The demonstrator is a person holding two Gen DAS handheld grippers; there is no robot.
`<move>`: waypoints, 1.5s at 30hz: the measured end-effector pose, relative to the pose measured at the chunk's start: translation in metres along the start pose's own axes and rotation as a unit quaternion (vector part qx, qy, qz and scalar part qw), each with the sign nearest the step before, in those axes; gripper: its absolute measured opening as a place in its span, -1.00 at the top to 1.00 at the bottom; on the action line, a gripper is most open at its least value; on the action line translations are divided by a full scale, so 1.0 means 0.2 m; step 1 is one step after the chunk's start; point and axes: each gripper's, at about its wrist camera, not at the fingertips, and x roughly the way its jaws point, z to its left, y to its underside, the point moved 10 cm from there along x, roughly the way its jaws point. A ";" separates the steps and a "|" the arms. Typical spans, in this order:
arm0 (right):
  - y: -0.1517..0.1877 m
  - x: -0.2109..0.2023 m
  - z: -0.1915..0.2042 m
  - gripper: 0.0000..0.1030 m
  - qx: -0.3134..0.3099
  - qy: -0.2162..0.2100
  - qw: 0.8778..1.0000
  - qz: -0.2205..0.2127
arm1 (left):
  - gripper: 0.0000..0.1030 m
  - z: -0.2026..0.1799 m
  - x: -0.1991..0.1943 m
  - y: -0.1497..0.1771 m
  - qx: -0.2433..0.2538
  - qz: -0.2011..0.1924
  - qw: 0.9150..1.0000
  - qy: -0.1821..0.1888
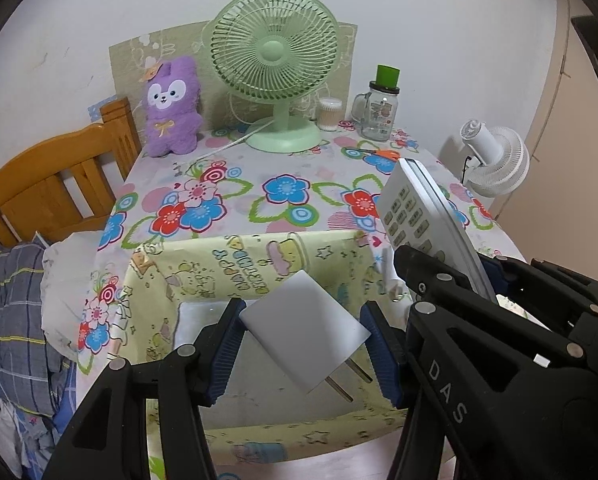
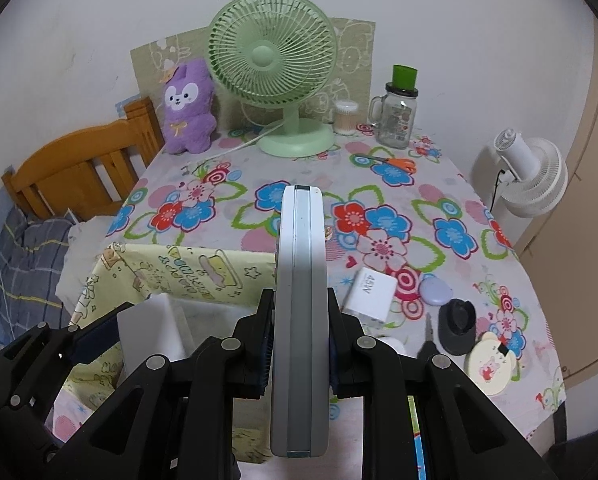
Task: Organize rigid objects
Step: 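Lower the remote into the gift box and open the right gripper while the left gripper releases the block inside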
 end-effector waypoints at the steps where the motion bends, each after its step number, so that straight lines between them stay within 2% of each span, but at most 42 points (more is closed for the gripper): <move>1: 0.00 0.01 0.02 0.53 -0.002 0.000 1.000 0.002 | -0.18 0.02 0.00 0.00 0.000 -0.001 1.000 -0.002; 11: 0.01 0.11 0.12 0.53 0.005 -0.005 1.000 0.029 | -0.17 0.13 0.06 0.01 0.017 0.020 1.000 -0.002; 24: 0.07 0.21 0.20 0.53 0.000 -0.011 0.998 0.056 | -0.17 0.19 0.13 0.08 0.008 0.046 0.999 0.006; 32: 0.15 0.27 0.18 0.53 -0.005 -0.015 0.997 0.074 | -0.18 0.16 0.20 0.15 0.001 0.064 0.998 0.007; 37: 0.16 0.28 0.13 0.53 -0.013 0.004 0.998 0.067 | -0.18 0.14 0.22 0.16 -0.004 0.063 0.998 0.008; 40: 0.16 0.28 0.12 0.53 -0.008 -0.001 0.998 0.068 | -0.20 0.13 0.23 0.16 -0.007 0.062 0.998 0.014; 41: 0.16 0.28 0.12 0.50 -0.008 -0.004 0.997 0.070 | -0.21 0.13 0.22 0.16 -0.008 0.063 0.998 0.014; 43: 0.15 0.27 0.13 0.46 -0.012 -0.009 0.998 0.069 | -0.44 0.13 0.21 0.16 -0.010 0.060 0.998 0.014; 45: 0.15 0.25 0.14 0.34 -0.013 -0.013 0.997 0.069 | -0.56 0.13 0.18 0.15 -0.010 0.054 0.998 0.010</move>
